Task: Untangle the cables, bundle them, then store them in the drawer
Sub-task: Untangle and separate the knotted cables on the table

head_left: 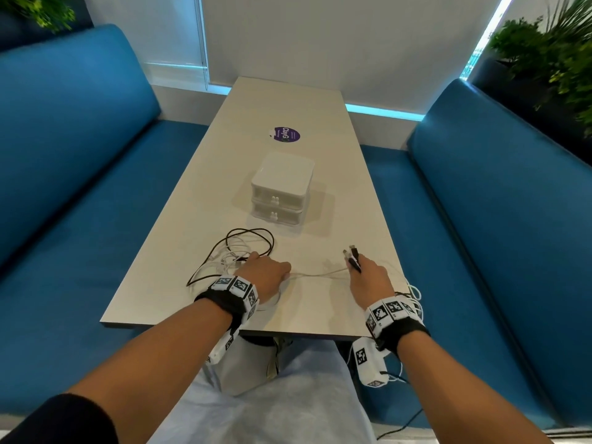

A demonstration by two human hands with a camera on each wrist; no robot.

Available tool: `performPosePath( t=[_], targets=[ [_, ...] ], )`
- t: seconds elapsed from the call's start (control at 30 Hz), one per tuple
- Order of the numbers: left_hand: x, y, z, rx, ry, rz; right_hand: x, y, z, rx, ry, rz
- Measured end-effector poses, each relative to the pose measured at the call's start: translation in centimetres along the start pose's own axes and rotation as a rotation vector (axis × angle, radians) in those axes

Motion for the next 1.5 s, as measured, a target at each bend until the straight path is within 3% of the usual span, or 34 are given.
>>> performPosePath(
  t=[0.13,0.23,0.4,0.53,0.87,0.97,1.07,1.4,1.5],
  targets=[
    [-1.0,0.2,-0.2,0.01,-0.029,-0.004,1.7,-0.5,1.0,-0.075,-0.053,-0.156],
    [-2.2,0.3,-0.2,0.0,-0.014,-0.008,4.1,0.1,1.5,0.011,-0.131,-0.175],
    [-2.7,0.6,-0.3,-0.032,0.024,-0.032,6.0,2.9,1.7,0.224,-0.276,0.064],
    [-2.2,0.5,-0.1,-0.081,0.028,-0.093,5.3,3.3,1.8,0.262,-0.285,0.092],
    [-1.4,-0.1,-0.1,-0.12,0.058,-0.175,0.5,1.3,0.1,0.161,-0.077,0.215],
    [-0.5,0.1,0.1,-0.14,0.039,-0.213,-1.3,0.6,-0.2,0.143,0.029,0.155],
    [-0.4,0.0,0.3,-0.145,0.02,-0.221,-0.5,0.4,-0.3,0.105,0.055,0.166],
    [-1.2,0.0,0.3,-0.09,0.029,-0.172,4.0,0.9,0.9,-0.022,-0.188,0.024],
    [-1.8,-0.2,0.3,-0.109,0.047,-0.145,4.2,1.7,1.1,0.087,-0.297,0.022]
  ],
)
Point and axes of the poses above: each hand's wrist, its own z-axis away from the middle knuckle, its own y-axis out of the palm, x = y × z, the point moved 2 cm from there along -z, towards the middle knuckle, and after that the axes turned 11 degrees about z, right-handed, at the moved point
